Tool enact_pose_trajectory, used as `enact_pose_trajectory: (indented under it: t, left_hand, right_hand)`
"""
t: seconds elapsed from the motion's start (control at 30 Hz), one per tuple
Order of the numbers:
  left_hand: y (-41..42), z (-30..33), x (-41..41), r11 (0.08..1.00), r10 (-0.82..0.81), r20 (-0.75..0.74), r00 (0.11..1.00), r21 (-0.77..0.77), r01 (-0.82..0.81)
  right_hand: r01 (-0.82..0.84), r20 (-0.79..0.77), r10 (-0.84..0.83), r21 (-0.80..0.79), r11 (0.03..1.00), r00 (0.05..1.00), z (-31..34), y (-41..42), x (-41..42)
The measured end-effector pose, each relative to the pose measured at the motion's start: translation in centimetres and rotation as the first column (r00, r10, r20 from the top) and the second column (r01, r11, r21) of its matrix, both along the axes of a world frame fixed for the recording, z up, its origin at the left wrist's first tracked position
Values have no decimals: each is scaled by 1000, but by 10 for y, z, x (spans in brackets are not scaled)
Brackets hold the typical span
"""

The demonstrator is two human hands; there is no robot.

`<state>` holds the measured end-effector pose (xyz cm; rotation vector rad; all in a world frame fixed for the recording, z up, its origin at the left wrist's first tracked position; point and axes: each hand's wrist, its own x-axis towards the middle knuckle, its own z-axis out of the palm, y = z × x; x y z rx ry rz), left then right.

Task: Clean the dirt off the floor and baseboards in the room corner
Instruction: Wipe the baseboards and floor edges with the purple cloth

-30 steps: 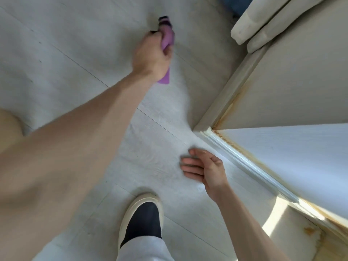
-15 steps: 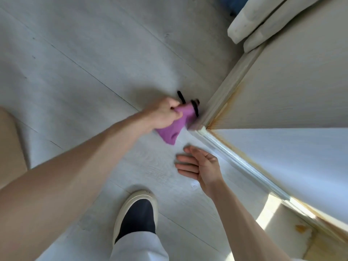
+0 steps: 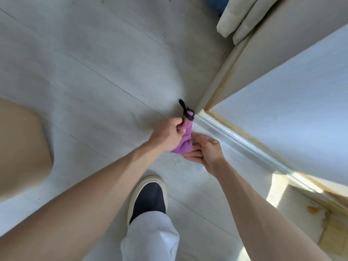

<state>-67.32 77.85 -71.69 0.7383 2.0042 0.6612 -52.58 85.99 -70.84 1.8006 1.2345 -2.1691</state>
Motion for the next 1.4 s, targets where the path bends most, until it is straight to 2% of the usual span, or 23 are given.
enact_pose_trajectory:
  t: [0.1, 0.2, 0.3, 0.37, 0.43, 0.57, 0.63, 0.7, 0.73, 0.8, 0.87, 1.0, 1.1, 1.13, 1.27, 1.33, 1.4]
  left_hand:
    - [-1, 2, 7, 994, 103, 245, 964, -3, -106]
    - [-18, 20, 18, 984, 152, 599, 786, -13, -180]
    - [-29, 37, 35, 982, 138, 745, 653, -15, -189]
    - [-26, 50, 54, 990, 61, 787, 614, 28, -135]
    - [-18, 64, 70, 992, -21, 814, 580, 92, -92]
    - [1, 93, 101, 979, -165, 842, 514, 203, -19]
    - [11, 97, 118, 971, -226, 823, 521, 234, 52]
    - [20, 95, 137, 962, -271, 787, 555, 249, 115]
    - [23, 93, 145, 957, -285, 756, 590, 254, 136]
    - [28, 85, 162, 947, -313, 612, 726, 260, 189]
    - [30, 80, 176, 933, -347, 421, 838, 248, 262]
    - [28, 72, 202, 911, -407, 339, 848, 221, 348]
    - [24, 80, 218, 909, -390, 73, 918, 189, 371]
    - [23, 84, 223, 901, -391, 44, 919, 219, 373]
    - [19, 96, 244, 859, -480, 41, 876, 225, 460]
    - [17, 100, 252, 834, -514, 8, 858, 237, 498]
    - [16, 100, 258, 822, -526, -4, 850, 253, 510]
  right_hand:
    - [-169, 35, 170, -19, 985, 985, 7, 11, 11]
    - [-470, 76, 482, -132, 873, 873, 27, 30, 31]
    - [-581, 75, 604, -201, 789, 794, 54, 49, 51]
    - [-589, 47, 611, -212, 779, 791, 74, 56, 72]
    - [-538, -33, 544, -212, 816, 838, 90, 58, 96]
    - [-254, -222, 190, -309, 917, 956, 109, 38, 149]
    - [-108, -300, 5, -327, 939, 954, 114, 20, 168]
    - [22, -383, -148, -316, 949, 912, 115, 4, 183]
    - [90, -403, -209, -293, 952, 891, 113, -4, 188]
    - [269, -386, -330, -204, 941, 861, 108, -19, 198]
    - [443, -374, -461, -140, 886, 805, 101, -34, 205]
    - [662, -320, -618, 40, 748, 718, 88, -51, 221]
    - [632, -238, -585, 310, 711, 775, 86, -56, 233]
    - [594, -206, -561, 386, 706, 802, 87, -57, 237]
    - [404, -82, -439, 566, 718, 895, 97, -61, 252]
    - [313, -3, -391, 607, 730, 920, 97, -64, 261]
    - [293, 22, -384, 604, 741, 923, 94, -66, 269]
